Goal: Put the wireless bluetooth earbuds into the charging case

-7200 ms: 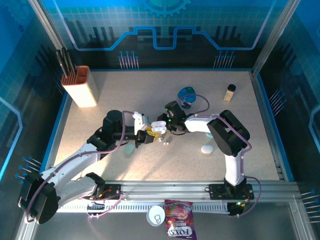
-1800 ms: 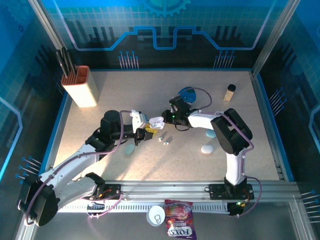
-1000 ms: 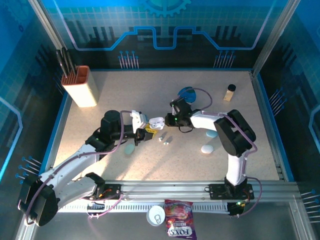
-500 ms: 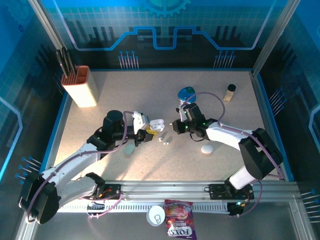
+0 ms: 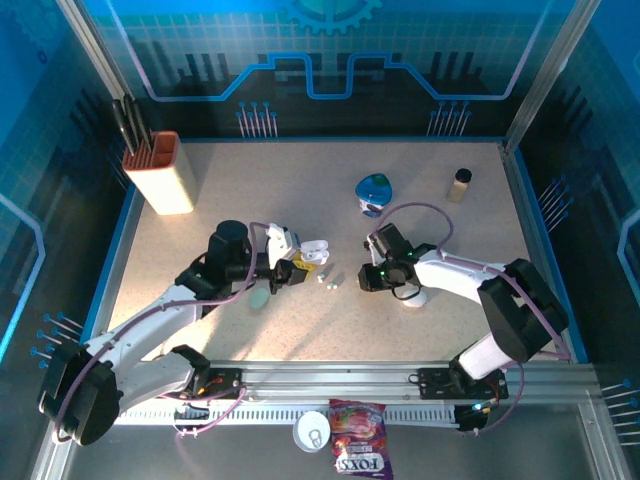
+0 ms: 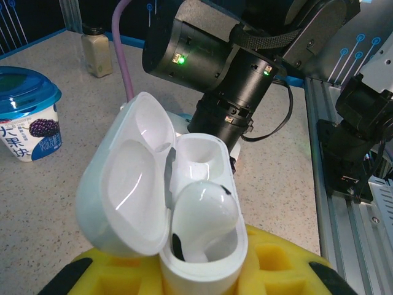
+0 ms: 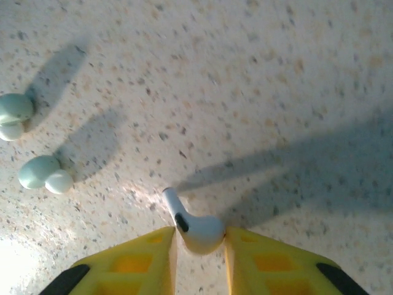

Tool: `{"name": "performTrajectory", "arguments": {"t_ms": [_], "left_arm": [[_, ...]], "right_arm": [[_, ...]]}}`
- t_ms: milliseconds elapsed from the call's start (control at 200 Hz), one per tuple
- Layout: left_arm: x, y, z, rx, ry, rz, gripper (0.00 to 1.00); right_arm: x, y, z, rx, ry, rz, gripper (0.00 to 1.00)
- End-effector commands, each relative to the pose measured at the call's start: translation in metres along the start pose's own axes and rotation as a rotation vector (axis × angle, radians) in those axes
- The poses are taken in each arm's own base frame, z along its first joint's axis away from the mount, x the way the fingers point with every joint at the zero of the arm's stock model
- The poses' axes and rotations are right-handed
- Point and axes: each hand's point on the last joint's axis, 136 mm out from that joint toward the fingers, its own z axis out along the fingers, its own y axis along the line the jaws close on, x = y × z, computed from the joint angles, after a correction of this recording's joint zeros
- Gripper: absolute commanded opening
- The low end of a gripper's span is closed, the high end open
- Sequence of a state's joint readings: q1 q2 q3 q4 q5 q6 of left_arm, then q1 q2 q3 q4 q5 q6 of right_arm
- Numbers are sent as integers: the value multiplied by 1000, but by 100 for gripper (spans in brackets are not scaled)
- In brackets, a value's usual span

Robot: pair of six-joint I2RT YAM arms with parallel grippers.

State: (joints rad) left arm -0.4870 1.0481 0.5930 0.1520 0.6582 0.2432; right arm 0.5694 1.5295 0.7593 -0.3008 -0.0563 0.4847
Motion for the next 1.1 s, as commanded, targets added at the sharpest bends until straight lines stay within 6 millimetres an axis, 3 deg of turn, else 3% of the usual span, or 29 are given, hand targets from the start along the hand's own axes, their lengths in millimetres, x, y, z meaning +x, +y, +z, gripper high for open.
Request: {"name": "performTrajectory", "arguments": {"t_ms": [0,235,445,635,745,760,910,930,1096], "left_arm": [[-9,-1,0,12,-9,30,5],[-8,-1,-1,11,-6,31,5],[-8,-2,-1,15,-6,31,5],[-9,-3,0,26,-6,25,6],[-9,-3,0,26,-4,28,6],[-8,-3,0,24,-4,28,6],[-8,-2,0,20,0,33,6],[-8,-2,0,21,-1,33,6],[-7,-3,1,30,0,27,6]], "right_arm": [[0,1,-10,14,0,20,41],[-20,3,-16,30,-40,47,42],[-10,-7,-8,70,19,105,36],[-16,-4,-3,68,22,103,31],[-6,-10,4,92,66,95,31],[-15,-6,1,85,49,91,31],[-13,-5,-3,79,44,91,34],[-3,-11,-1,91,63,96,35],[8,-22,-3,134,78,120,35]]}}
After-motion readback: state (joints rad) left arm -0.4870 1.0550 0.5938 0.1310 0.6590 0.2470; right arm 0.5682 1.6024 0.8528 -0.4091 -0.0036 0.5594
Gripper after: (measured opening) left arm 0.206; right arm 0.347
